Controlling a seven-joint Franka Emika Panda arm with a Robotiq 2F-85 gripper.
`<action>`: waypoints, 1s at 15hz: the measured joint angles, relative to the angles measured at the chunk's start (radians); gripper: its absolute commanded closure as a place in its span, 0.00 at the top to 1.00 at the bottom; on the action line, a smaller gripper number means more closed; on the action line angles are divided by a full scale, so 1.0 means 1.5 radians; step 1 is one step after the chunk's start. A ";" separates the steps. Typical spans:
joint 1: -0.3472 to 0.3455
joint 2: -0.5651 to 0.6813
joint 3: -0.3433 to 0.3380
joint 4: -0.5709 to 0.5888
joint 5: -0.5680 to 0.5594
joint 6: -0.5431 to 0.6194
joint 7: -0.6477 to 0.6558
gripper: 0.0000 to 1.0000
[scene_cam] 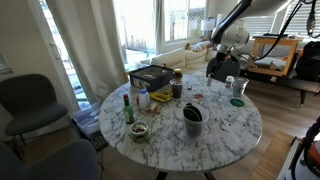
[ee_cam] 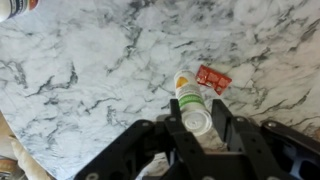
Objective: Remove the small bottle from the silver cup
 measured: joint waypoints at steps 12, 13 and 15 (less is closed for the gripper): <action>-0.029 0.106 0.047 0.022 -0.002 0.116 0.045 0.69; -0.032 0.108 0.049 0.024 -0.003 0.116 0.049 0.76; -0.036 0.108 0.052 0.028 -0.005 0.116 0.054 0.92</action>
